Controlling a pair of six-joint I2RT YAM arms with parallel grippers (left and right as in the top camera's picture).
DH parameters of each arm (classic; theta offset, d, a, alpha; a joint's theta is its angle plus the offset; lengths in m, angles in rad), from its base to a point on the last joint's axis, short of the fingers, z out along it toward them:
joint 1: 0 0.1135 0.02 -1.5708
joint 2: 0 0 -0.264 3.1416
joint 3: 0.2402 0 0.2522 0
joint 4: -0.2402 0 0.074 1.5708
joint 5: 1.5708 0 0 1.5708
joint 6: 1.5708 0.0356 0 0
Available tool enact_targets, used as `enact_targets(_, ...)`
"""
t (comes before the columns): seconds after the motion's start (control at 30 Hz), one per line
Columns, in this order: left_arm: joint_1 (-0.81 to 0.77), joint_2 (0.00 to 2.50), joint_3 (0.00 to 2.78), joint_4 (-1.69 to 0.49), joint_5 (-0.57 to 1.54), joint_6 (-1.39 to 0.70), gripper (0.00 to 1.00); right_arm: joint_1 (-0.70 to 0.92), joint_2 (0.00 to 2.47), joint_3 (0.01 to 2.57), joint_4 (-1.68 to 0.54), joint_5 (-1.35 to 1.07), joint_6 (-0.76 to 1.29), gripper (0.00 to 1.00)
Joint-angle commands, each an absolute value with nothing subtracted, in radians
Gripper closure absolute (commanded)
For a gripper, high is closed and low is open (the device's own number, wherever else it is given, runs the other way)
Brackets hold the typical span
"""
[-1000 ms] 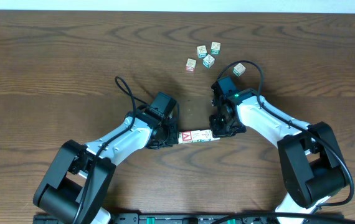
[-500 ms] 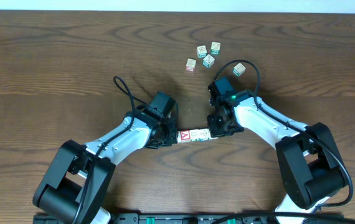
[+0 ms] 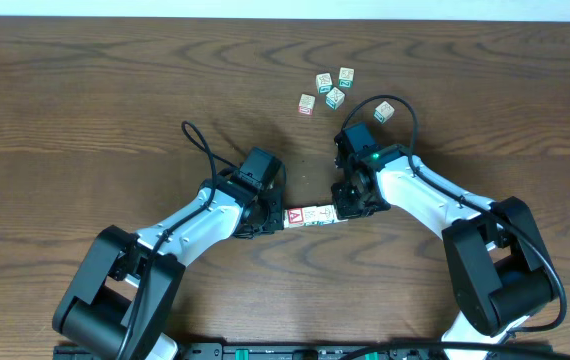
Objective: Lift 5 blocks
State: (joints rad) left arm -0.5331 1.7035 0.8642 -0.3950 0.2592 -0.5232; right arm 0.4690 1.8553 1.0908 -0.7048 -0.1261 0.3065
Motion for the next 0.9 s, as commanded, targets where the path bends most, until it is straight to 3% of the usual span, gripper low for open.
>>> enact_targets(0.0, -0.582, 1.694, 0.881, -0.313, 0.438, -0.503, 0.93, 0.540, 1.853, 1.093, -0.673, -0.541, 0.283, 0.99)
enact_targets(0.87, -0.582, 1.676, 0.881, -0.301, 0.457, -0.501, 0.93, 0.503, 1.853, 1.093, -0.657, -0.641, 0.345, 0.99)
